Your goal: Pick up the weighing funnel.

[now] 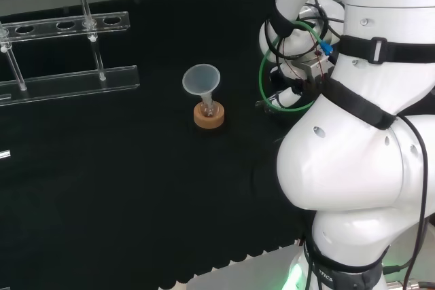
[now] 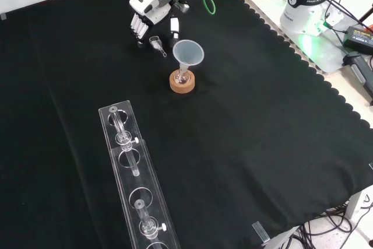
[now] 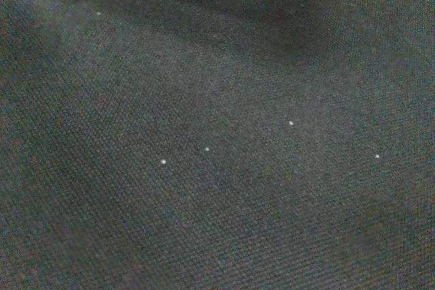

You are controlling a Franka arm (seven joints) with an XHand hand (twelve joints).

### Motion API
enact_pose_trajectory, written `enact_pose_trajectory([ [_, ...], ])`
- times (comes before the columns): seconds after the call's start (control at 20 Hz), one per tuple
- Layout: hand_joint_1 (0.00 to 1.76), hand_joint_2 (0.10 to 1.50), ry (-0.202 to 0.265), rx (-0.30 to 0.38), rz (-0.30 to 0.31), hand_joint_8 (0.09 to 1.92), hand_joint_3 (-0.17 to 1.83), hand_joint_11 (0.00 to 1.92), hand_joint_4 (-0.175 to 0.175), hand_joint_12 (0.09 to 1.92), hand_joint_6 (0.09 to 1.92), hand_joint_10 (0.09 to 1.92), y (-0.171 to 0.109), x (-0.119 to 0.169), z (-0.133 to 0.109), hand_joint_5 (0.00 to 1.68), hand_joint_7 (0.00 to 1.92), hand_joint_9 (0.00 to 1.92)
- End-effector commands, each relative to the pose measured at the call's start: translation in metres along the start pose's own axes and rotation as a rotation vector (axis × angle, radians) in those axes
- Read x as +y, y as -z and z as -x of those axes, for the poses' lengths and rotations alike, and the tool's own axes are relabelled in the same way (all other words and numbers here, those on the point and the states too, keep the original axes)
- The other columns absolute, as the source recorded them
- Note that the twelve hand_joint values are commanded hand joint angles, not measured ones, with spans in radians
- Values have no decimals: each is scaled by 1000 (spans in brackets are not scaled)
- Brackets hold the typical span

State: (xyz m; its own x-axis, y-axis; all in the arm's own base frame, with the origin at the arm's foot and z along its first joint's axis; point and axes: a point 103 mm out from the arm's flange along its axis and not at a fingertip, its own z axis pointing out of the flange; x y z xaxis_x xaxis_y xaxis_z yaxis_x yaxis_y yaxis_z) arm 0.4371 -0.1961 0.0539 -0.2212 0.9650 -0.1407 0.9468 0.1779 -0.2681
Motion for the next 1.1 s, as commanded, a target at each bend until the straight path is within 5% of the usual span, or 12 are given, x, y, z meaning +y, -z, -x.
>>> enact_pose_trajectory([
  [0.05, 462, 727, -3, 9, 70, 843, 8, 788, -148, 1251, 847, 711, -8, -8, 22, 657, 938, 874],
  [0.25, 478, 731, 2, 3, 103, 834, 9, 891, -157, 1209, 934, 660, -12, -13, 35, 744, 1089, 1024],
  [0.4, 488, 733, 7, -17, 101, 833, 10, 950, -167, 1188, 990, 638, -6, -2, 12, 789, 1168, 1106],
  [1.1, 498, 735, 2, 6, 100, 842, 11, 988, -174, 1174, 1033, 625, -7, 6, 11, 806, 1203, 1148],
])
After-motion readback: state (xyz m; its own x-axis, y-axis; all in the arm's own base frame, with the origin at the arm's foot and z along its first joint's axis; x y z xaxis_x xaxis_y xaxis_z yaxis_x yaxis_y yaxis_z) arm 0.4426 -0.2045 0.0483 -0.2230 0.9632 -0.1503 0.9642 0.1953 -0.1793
